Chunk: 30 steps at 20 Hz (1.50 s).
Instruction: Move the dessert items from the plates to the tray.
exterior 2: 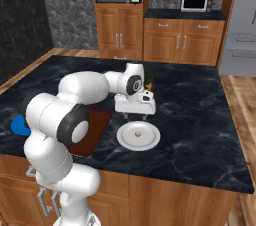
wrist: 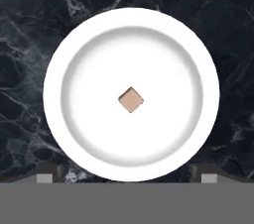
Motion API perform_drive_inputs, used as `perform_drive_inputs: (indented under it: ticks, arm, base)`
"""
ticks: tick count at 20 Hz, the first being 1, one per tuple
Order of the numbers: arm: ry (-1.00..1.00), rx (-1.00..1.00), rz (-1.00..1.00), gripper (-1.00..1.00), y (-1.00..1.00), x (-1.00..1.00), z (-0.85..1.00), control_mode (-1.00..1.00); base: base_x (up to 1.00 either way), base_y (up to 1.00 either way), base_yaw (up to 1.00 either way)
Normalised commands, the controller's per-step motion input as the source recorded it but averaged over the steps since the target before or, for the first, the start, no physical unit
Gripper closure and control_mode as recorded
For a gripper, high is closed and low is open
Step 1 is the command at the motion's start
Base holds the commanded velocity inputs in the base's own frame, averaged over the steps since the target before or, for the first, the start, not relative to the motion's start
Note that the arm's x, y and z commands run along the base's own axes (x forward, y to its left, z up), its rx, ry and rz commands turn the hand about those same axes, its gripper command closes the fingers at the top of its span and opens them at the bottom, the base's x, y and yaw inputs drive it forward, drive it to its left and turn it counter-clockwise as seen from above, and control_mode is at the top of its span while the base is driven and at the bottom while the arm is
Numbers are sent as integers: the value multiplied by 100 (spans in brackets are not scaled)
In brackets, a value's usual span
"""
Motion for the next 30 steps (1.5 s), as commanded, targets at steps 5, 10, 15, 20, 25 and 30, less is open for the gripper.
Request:
perform_drive_inputs:
  ticks: [5, 10, 15, 20, 25, 30]
  arm:
    - [0, 1, 0, -100, 0, 22, -38, -100]
    - [0, 4, 0, -100, 0, 20, -32, -100]
    - [0, 4, 0, -100, -2, 8, -17, -100]
    - [0, 0, 0, -100, -10, 0, -12, -100]
    - [0, 0, 0, -100, -5, 0, -22, -100]
    - [0, 0, 0, -100, 0, 0, -17, -100]
  base:
    - [0, 0, 0]
    - [0, 0, 0]
    - [0, 0, 0]
    - [0, 0, 0]
    - [0, 0, 0]
    - [0, 0, 0]
